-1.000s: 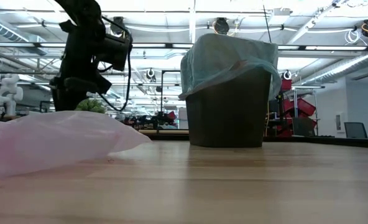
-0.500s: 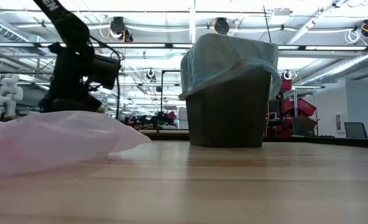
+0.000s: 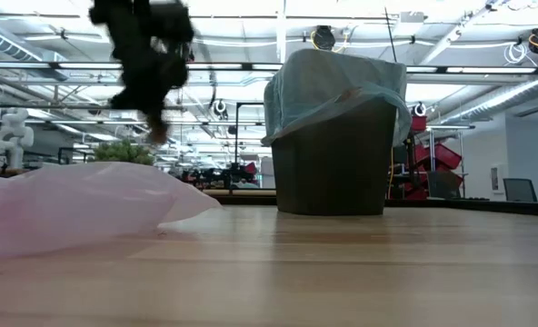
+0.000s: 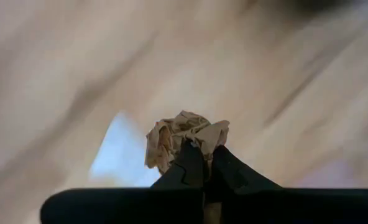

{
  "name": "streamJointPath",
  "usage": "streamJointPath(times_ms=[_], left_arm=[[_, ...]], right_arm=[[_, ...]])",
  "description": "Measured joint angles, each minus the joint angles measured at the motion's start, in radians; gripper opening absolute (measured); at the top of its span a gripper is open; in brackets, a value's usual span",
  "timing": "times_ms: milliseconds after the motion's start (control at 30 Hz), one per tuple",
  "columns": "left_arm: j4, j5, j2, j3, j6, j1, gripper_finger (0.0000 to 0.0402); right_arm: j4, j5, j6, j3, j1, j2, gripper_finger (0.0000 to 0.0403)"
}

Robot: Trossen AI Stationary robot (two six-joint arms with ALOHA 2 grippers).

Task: Place trash/remove bag and relplace
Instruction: Put the brown napkin into the trash bin

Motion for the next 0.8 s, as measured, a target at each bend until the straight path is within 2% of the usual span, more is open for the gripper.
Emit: streamJointPath(times_ms=[167,267,367,600,800], left_arm=[[0.218,0.022,-0.033,0.229,0.032,-0.003,0.0005],[0.304,0.024,0.011,0.354,0.034,-0.003,0.0005],[0.300,0.043,0.099,0.476,0.060,-0.003,0.0005],[0.289,0.170,0.378,0.747,0.168,-0.038,0.0005],[0.187,0.209,0.524,0.887,0.213,-0.039,0.0016]], right_arm=[[0.025,0.000,-0.002,0.000,0.000,0.000,0.0000],[0.048,0.000,-0.011,0.000,0.000,0.000,0.0000],[0.055,0.000,-0.019,0.000,0.000,0.000,0.0000],[0.054,0.001,-0.022,0.000,0.000,0.000,0.0000],[0.054,0.000,-0.021,0.000,0.000,0.000,0.0000]])
